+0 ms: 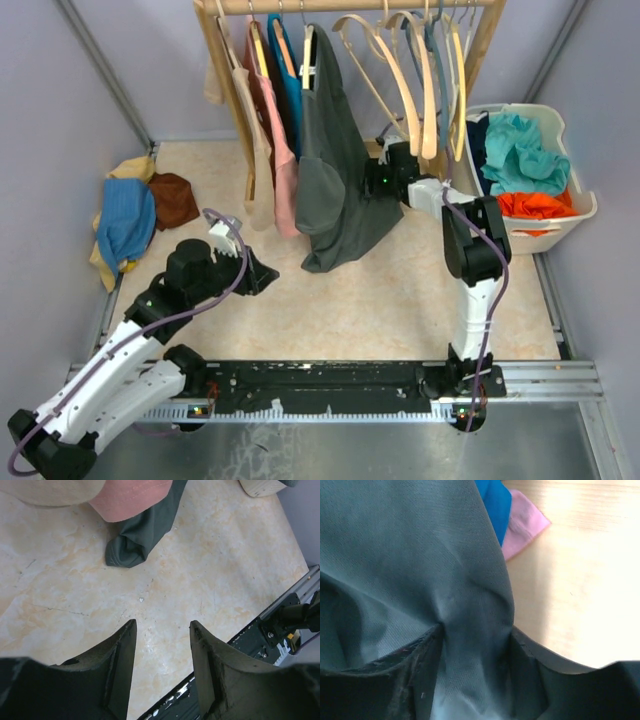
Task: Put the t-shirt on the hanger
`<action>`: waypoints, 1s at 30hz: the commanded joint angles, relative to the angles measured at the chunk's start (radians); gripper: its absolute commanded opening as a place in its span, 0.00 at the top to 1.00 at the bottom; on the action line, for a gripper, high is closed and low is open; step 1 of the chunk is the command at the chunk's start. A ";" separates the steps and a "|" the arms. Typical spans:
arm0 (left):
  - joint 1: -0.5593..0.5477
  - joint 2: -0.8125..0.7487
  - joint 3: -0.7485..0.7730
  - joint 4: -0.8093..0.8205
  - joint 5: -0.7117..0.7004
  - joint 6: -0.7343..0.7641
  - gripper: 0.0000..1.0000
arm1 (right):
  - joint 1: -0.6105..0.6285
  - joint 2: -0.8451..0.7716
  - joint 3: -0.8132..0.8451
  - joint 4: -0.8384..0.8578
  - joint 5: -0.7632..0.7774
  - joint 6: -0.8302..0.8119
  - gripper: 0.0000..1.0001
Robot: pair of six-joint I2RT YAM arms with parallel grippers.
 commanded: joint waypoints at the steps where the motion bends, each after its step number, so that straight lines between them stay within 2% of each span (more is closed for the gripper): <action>1: 0.000 0.015 0.004 0.052 0.057 -0.004 0.48 | -0.008 0.041 0.115 0.015 -0.078 -0.014 0.61; 3: 0.001 0.023 0.005 0.057 0.056 -0.003 0.49 | -0.010 0.065 0.148 0.011 -0.083 -0.007 0.84; 5: 0.001 0.033 0.011 0.059 0.054 0.002 0.49 | -0.011 0.082 0.177 0.021 -0.090 0.007 0.98; 6: 0.001 0.037 0.012 0.059 0.051 0.003 0.49 | -0.014 0.090 0.193 0.027 -0.097 0.017 1.00; 15: 0.001 0.060 0.018 0.052 0.041 0.004 0.50 | -0.042 0.263 0.487 0.086 -0.133 0.214 1.00; 25: 0.001 0.057 0.029 0.016 0.012 -0.004 0.51 | -0.054 0.615 0.995 0.124 -0.132 0.437 1.00; 30: 0.001 0.041 0.032 -0.006 -0.009 -0.003 0.51 | -0.063 0.700 1.051 0.230 -0.166 0.542 1.00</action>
